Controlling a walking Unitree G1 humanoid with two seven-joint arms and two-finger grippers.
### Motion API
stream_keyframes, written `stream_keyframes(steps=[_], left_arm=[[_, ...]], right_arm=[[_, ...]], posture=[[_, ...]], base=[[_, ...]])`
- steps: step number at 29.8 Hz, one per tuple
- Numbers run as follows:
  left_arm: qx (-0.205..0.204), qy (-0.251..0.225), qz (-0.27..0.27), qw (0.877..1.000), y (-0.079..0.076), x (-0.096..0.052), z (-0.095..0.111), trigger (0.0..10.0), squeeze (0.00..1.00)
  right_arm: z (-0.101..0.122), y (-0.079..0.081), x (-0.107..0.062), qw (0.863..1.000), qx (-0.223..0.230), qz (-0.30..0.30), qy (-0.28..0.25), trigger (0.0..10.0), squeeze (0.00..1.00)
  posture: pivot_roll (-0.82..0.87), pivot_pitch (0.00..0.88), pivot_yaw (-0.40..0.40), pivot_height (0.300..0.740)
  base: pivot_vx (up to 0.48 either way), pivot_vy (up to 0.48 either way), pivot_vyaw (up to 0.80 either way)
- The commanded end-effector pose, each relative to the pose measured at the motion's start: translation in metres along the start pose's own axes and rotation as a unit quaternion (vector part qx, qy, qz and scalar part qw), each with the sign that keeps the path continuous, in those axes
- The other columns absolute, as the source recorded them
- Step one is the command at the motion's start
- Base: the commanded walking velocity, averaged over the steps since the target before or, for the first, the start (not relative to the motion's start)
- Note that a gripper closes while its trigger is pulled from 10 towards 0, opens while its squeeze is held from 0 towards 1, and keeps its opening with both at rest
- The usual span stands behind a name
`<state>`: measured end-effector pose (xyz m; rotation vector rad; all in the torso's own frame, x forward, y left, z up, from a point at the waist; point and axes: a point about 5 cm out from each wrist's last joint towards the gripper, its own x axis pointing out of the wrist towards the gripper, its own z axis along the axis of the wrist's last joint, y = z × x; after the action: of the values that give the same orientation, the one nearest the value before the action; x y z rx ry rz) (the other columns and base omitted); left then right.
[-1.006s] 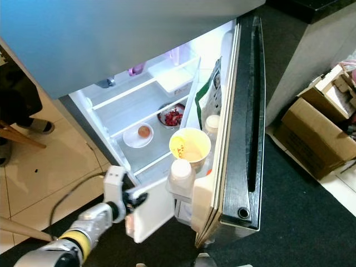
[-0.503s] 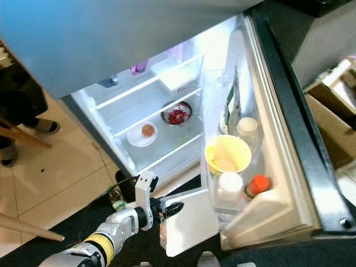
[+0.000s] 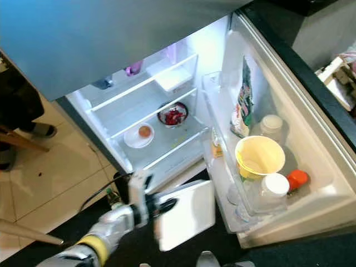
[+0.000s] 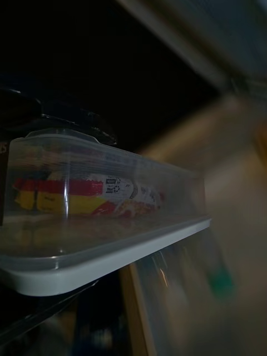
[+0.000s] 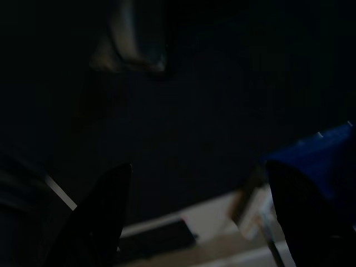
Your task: Restocking fridge
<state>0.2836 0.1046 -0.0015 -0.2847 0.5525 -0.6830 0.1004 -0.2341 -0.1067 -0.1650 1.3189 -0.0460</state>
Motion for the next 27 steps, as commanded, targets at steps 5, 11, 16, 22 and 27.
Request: stream_keyframes(steps=[5,11,16,22,27], left_arm=[[-0.031,0.02,0.171,0.985,0.062,-0.065,-0.029,10.0,0.0],[-0.063,0.06,0.285,0.955,0.085,-0.11,-0.063,10.0,0.0],[-0.08,0.09,0.323,0.939,0.087,-0.13,-0.087,10.0,0.0],[-0.094,0.142,0.346,0.923,0.077,-0.143,-0.119,10.0,0.0],[-0.102,0.17,0.352,0.915,0.07,-0.148,-0.135,10.0,0.0]], right_arm=[[0.044,0.02,-0.003,0.987,0.03,0.097,-0.123,10.0,0.0],[0.087,0.036,-0.014,0.952,0.037,0.207,-0.224,10.0,0.0],[0.109,0.041,-0.023,0.93,0.013,0.254,-0.265,10.0,0.0],[0.138,0.053,-0.04,0.878,-0.04,0.357,-0.318,10.0,0.0],[0.185,0.04,-0.064,0.826,0.027,0.365,-0.428,10.0,0.0]], posture=[[-0.05,0.201,0.143,0.74],[-0.04,0.194,0.127,0.74],[-0.04,0.19,0.121,0.74],[-0.04,0.174,0.11,0.74],[-0.04,0.164,0.102,0.74]], base=[[0.0,0.0,0.0],[0.0,0.0,0.0],[0.0,0.0,0.0],[0.0,0.0,0.0],[0.0,0.0,0.0]])
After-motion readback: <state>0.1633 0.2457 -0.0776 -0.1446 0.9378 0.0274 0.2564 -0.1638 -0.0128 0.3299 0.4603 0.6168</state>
